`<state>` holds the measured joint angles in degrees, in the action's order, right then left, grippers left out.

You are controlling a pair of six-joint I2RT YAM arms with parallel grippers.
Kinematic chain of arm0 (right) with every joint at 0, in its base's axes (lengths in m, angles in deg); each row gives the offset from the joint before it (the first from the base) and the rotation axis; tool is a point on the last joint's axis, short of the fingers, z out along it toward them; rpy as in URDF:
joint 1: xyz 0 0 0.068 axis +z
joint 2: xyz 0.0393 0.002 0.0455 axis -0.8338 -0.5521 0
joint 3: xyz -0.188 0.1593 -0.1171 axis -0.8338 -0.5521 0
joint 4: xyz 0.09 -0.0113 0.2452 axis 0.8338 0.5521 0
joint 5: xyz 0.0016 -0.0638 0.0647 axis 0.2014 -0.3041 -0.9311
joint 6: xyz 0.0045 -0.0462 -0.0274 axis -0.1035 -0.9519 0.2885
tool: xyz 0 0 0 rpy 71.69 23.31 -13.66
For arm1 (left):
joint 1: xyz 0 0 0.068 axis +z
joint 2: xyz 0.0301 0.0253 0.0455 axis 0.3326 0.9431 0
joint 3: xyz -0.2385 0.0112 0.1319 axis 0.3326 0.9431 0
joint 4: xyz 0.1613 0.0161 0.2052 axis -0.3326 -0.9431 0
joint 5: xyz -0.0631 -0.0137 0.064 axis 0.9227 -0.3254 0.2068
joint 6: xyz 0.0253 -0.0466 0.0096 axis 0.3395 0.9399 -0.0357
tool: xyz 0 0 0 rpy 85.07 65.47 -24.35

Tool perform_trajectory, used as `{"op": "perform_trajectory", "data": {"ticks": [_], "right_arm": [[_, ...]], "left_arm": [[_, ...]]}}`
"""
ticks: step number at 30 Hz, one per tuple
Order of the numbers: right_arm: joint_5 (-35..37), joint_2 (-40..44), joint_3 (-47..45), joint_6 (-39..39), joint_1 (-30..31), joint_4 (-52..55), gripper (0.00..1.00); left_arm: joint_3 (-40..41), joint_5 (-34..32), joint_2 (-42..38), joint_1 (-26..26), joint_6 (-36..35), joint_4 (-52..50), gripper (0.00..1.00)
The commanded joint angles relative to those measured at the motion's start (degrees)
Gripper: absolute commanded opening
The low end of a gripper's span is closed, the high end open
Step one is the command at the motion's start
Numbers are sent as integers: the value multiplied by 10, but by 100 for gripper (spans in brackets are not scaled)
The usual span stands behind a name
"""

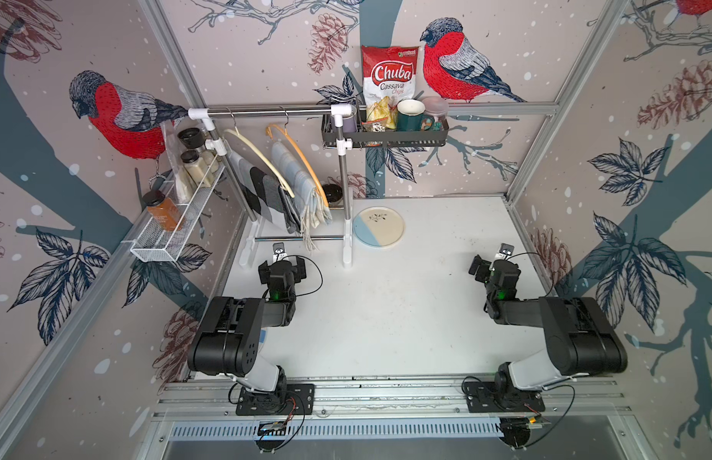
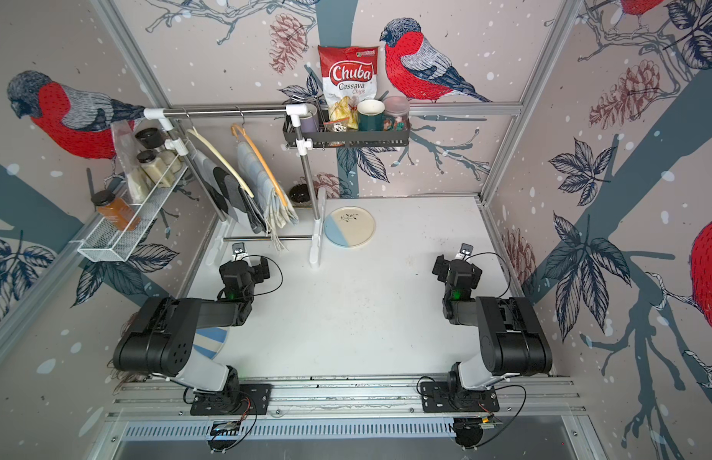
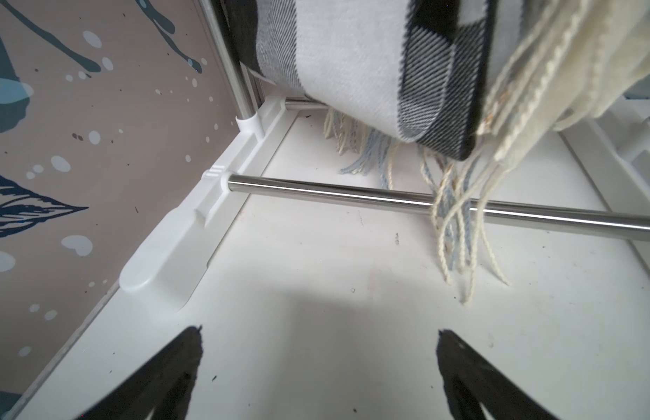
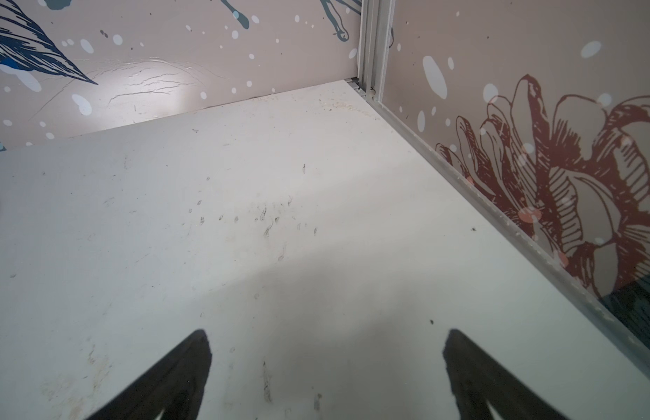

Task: Hang the scarf on the hanger
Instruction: Reset both arms

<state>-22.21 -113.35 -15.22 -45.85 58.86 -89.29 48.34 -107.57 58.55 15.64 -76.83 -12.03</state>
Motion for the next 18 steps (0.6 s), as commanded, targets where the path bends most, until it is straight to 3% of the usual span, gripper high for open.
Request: {"op": "perform_trajectory", "data": {"ticks": [1, 2, 18], "right_arm": [[-39, 3, -2, -15, 5, -33, 100], [-29, 7, -2, -16, 11, -24, 100], [-48, -1, 8, -11, 0, -14, 100]], "left_arm": [[-3, 17, -5, 2, -5, -1, 99], [4, 18, 4, 2, -7, 34, 99], [1, 18, 2, 3, -7, 23, 99]]}}
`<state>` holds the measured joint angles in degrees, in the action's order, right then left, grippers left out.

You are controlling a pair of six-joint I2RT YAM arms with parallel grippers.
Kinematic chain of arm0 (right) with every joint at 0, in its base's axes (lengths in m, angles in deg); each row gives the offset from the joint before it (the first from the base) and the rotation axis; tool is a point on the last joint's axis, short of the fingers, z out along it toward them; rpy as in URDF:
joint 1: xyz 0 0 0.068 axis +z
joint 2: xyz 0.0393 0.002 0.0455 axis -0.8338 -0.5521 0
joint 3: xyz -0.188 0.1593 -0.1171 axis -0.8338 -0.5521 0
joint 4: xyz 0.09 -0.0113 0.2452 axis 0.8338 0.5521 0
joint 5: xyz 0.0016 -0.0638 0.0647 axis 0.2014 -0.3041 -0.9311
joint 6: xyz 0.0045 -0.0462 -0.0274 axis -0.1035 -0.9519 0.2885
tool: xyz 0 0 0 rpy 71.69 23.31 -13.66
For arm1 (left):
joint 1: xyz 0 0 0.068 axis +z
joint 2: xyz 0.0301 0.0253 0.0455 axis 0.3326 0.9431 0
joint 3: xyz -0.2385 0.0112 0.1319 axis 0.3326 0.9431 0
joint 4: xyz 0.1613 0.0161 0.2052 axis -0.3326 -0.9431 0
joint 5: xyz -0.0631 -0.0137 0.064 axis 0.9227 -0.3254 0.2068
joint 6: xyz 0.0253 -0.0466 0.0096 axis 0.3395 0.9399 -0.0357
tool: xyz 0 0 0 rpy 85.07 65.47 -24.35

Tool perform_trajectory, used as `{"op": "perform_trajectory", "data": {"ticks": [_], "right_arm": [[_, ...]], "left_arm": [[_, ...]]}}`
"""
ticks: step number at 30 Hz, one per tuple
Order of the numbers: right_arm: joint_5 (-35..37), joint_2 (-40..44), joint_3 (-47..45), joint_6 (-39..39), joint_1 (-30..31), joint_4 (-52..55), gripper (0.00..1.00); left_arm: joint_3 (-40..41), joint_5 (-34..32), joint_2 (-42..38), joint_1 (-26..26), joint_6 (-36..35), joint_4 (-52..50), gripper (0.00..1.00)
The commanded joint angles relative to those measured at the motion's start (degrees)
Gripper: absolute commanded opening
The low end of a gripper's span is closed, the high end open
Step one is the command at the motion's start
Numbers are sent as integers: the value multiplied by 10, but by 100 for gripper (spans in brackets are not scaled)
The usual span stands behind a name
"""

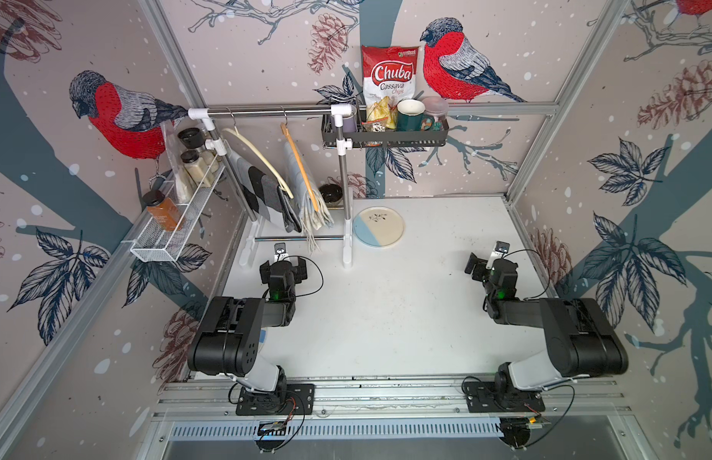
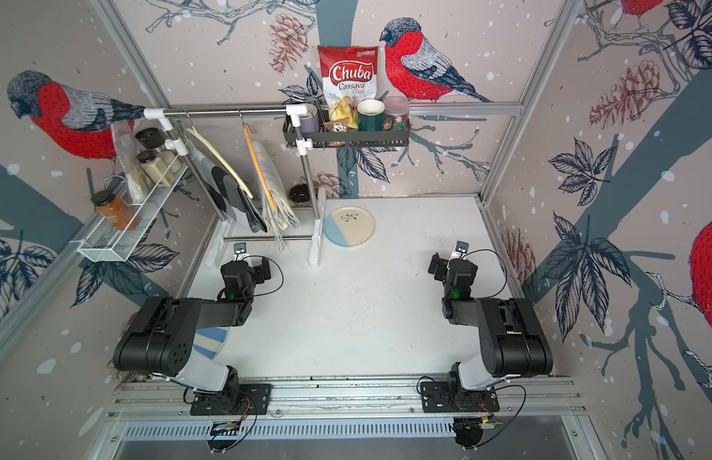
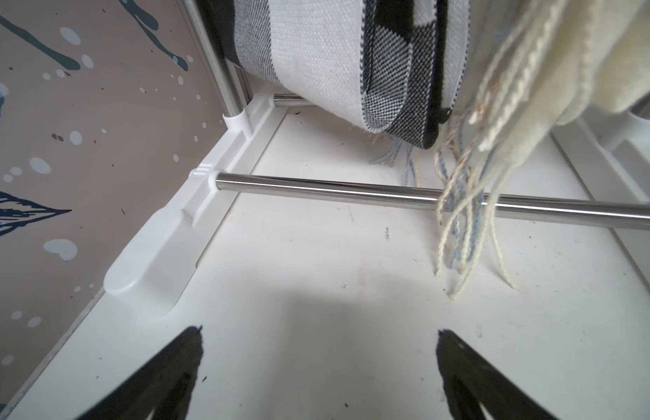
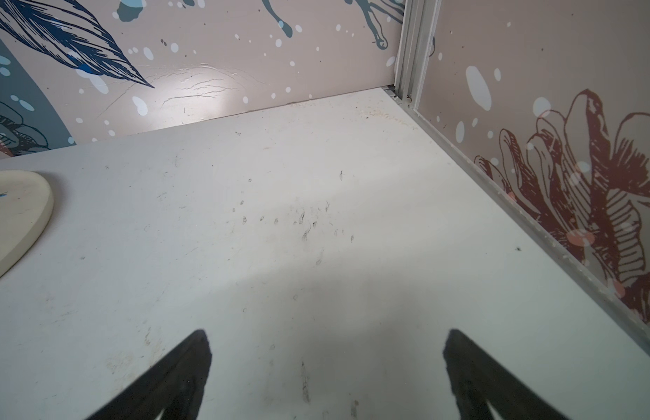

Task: Hang the scarf on the hanger
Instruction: Reset both arms

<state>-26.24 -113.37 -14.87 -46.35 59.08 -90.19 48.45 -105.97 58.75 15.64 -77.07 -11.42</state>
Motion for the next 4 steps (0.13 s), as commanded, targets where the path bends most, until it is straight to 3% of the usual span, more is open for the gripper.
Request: {"op": "perform_trajectory", "data": {"ticks": [1, 4], "right_arm": [[-8, 0, 4, -6, -2, -5, 100], [-2, 9, -4, -10, 3, -9, 100]], "left_arm": [[0, 3, 0, 2, -4, 17, 99], [0, 3, 0, 2, -4, 17, 99]]}}
